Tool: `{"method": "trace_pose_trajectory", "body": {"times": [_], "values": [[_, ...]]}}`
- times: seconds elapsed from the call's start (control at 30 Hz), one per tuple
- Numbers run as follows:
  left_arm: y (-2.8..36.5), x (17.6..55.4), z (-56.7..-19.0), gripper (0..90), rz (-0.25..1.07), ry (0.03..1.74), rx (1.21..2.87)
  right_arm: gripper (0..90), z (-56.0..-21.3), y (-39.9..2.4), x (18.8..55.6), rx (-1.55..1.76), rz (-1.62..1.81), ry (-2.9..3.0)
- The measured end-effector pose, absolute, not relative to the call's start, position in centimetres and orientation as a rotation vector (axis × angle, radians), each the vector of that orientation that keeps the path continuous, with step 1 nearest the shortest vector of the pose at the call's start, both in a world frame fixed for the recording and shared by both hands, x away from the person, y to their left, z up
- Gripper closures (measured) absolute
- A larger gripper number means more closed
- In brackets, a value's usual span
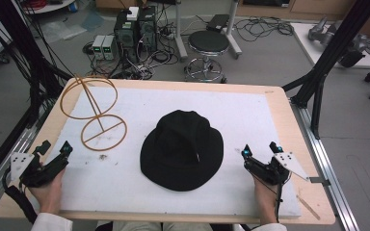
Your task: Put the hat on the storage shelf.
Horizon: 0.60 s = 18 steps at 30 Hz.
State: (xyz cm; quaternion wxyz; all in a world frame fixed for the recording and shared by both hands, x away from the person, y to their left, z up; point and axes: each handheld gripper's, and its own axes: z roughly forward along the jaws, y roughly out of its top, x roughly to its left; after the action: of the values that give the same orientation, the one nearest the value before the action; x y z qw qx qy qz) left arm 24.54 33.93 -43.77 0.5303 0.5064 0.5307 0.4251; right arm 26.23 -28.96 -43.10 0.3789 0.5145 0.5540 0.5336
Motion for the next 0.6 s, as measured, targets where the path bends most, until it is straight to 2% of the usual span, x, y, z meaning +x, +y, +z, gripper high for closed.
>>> {"method": "trace_pose_trajectory", "body": {"times": [0.6], "values": [[33.95,24.66,-43.80,29.7,1.011,1.271,1.210,5.3,-43.19,-29.18,26.10,1.320,1.369,1.403]]}}
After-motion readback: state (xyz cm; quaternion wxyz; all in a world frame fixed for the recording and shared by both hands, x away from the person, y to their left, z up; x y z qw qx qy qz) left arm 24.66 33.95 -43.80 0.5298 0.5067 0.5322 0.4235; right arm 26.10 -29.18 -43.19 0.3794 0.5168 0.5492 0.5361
